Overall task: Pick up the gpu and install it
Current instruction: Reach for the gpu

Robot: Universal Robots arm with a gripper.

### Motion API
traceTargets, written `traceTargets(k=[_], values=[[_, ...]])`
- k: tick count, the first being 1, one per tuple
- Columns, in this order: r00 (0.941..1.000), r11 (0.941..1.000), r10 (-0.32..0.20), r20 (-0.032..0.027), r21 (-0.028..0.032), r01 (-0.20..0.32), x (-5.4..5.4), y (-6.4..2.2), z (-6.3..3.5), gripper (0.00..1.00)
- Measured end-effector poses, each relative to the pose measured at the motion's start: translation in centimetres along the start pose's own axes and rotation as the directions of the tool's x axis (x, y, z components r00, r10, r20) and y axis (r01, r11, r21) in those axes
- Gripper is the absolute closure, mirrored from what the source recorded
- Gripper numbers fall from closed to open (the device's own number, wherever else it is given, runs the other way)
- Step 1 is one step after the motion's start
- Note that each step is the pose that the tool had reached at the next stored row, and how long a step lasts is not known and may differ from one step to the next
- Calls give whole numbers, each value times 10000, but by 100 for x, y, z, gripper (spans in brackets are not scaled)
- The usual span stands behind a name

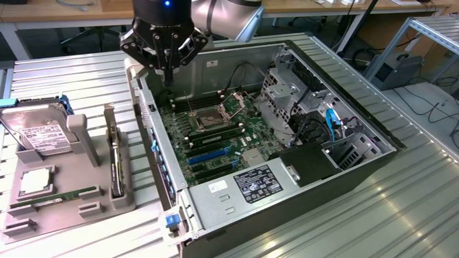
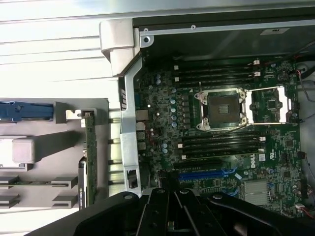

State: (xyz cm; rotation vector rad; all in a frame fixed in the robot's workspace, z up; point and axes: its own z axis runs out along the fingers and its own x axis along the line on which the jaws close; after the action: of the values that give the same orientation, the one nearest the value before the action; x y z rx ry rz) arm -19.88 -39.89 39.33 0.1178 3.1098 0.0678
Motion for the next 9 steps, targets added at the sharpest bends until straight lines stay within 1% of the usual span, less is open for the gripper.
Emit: traceTargets(k=[9], values=[[10000, 10000, 0, -1, 1, 0, 48, -4, -1, 89]])
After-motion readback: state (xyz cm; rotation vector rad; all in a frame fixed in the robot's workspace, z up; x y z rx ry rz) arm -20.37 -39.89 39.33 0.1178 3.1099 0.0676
